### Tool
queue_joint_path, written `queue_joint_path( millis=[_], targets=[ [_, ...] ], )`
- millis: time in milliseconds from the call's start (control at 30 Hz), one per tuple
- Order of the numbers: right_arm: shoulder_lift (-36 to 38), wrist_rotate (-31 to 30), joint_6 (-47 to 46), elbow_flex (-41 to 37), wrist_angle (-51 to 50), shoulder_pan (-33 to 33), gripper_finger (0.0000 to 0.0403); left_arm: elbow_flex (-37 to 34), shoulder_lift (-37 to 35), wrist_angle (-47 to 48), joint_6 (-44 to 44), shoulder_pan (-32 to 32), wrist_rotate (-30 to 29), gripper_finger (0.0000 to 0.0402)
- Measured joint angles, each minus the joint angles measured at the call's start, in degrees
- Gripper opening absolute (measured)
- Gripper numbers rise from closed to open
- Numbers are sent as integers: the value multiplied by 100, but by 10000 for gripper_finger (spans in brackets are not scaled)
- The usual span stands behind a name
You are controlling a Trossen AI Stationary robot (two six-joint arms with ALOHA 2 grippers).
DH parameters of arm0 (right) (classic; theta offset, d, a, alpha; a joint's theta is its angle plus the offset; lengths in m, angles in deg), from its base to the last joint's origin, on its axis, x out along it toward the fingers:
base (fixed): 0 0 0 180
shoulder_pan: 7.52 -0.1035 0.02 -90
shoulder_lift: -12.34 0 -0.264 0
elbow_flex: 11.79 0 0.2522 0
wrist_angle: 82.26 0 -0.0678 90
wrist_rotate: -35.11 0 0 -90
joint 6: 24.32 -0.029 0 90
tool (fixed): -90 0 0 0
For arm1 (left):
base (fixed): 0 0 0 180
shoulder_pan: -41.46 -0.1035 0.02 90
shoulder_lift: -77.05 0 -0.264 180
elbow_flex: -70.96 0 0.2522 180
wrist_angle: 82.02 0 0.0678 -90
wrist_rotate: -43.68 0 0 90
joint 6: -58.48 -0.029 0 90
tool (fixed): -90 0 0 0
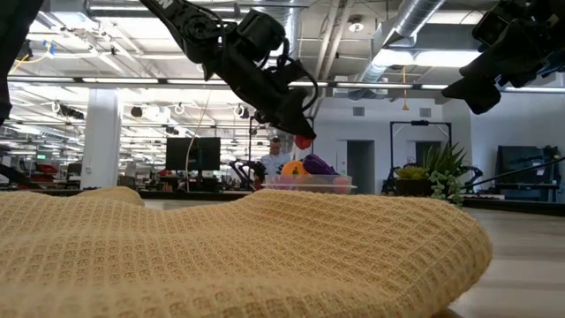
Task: Pick and placing Produce into tupperware
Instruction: Put the strawberry in the transparent bin
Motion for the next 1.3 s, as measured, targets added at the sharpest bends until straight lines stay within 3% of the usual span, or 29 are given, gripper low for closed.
queue_joint_path(
  millis=[367, 567, 967, 1300],
  targets=[
    [-2, 0, 25, 0, 0, 2, 256, -2, 103, -691, 205, -394, 132, 96],
    [0, 0, -6, 0, -2, 2, 256, 55, 513, -1140, 387, -421, 211, 96],
    [-71, -7, -25, -2, -7, 5, 256, 599, 1048, -1043, 562, -450, 446, 96],
    [-71, -13, -16, -2, -4, 2, 256, 597, 1049, -562, 784, -498, 563, 96]
  ],
)
